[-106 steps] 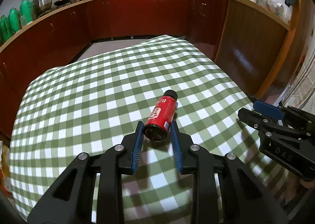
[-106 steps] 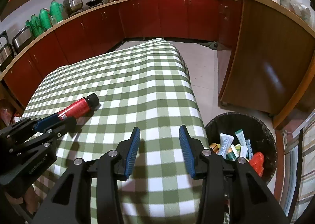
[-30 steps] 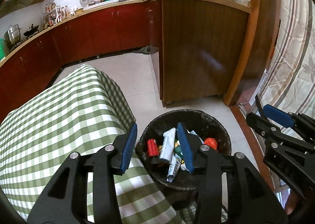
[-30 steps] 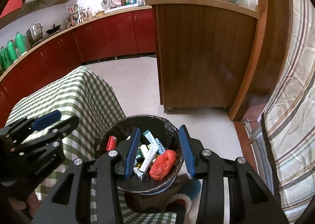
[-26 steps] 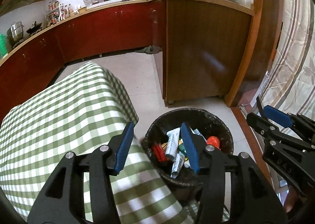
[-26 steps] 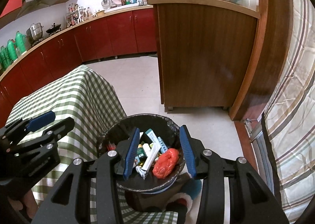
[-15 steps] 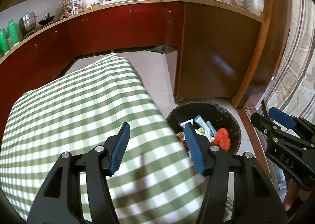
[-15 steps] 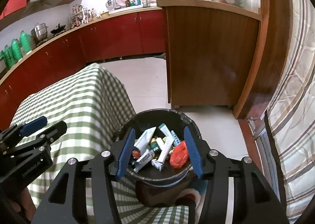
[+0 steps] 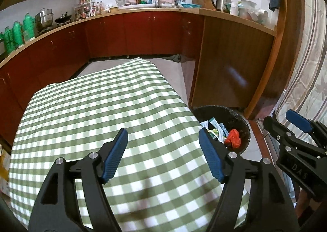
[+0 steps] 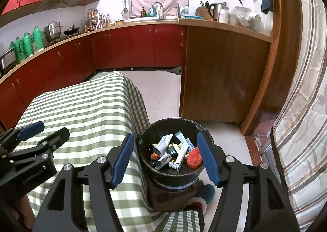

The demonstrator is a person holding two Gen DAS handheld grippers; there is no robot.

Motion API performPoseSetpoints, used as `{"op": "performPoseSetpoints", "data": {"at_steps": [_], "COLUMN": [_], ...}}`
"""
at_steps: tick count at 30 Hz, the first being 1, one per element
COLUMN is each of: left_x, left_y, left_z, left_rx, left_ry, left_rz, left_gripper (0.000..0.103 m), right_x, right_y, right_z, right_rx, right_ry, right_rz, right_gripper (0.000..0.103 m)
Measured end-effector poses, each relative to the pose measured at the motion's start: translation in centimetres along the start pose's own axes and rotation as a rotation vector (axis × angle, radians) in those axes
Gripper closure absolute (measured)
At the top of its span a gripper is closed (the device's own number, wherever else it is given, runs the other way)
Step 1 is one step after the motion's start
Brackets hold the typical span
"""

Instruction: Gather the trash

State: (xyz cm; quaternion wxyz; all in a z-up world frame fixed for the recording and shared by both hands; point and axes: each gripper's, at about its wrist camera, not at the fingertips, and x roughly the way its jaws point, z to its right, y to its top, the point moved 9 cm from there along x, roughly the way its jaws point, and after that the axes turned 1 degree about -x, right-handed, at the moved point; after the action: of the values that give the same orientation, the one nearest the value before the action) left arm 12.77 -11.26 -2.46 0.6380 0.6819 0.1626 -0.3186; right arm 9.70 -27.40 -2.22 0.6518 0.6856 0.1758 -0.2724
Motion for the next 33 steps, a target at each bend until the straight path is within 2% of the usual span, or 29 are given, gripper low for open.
{"op": "performPoseSetpoints", "data": {"at_steps": [12,33], "left_x": [-4.5,-5.7], "left_y": [-1.2,-1.3], "left_z": [-1.9,-1.3], "left_rx": [-0.025,-0.023], "left_ry": [0.013,0.004], "left_rz": [0.053,0.076], "left_gripper": [0.024,0.023], "right_x": [-3.2,-4.8], "right_y": [-1.2,-1.3], "right_z": [-1.4,-0.6], "right_rx": [-0.031,-0.006], "right_ry": [-0.015,-0.033], "right_rz": [0.028,0.058], "right_gripper": [0.038,0.037]}}
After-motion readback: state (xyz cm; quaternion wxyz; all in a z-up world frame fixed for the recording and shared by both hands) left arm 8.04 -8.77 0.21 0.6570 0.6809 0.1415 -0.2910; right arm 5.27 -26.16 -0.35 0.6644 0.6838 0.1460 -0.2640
